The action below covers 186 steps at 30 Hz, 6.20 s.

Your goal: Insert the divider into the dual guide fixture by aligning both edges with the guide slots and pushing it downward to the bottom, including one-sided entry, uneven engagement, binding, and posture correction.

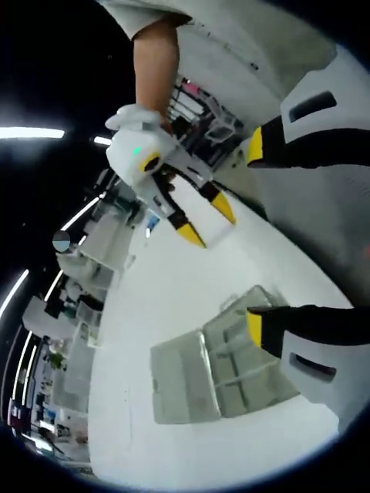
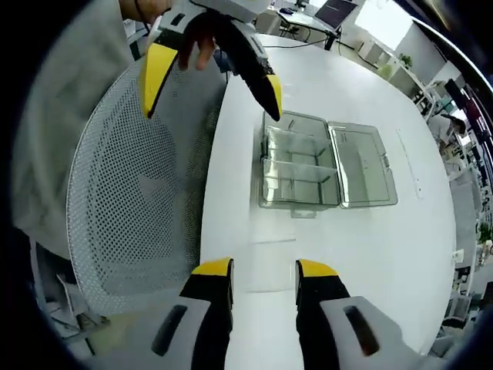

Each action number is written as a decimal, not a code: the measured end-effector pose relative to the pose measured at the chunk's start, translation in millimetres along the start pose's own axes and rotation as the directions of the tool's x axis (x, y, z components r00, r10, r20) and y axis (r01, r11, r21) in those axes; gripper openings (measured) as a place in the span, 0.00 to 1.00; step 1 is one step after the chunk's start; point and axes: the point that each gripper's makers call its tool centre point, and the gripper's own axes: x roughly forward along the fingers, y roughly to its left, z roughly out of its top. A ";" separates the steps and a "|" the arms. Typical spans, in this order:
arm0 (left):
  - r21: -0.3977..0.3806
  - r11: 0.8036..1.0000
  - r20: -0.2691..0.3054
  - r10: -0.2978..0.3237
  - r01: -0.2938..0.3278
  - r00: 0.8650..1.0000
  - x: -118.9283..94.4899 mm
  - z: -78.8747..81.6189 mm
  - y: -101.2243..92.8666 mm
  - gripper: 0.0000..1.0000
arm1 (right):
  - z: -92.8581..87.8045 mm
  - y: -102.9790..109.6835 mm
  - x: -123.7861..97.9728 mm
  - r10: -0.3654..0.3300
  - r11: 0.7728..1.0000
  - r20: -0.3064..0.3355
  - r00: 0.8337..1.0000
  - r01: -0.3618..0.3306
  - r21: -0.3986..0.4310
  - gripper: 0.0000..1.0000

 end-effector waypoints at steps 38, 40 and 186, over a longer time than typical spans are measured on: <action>-0.284 0.957 0.107 -0.036 0.065 0.994 15.5 15.1 -1.6 0.29 | 73.4 7.3 -12.1 -0.029 0.995 0.107 0.994 0.039 -0.096 0.27; -0.299 0.952 0.122 -0.035 0.070 0.992 13.7 16.2 -1.2 0.28 | 75.7 6.9 -12.4 -0.031 0.994 0.111 0.993 0.042 -0.098 0.27; 0.286 0.954 0.099 -0.124 0.091 0.987 -19.2 12.5 -3.4 0.00 | 126.5 10.2 -24.9 0.382 0.922 0.185 0.905 -0.386 -0.017 0.00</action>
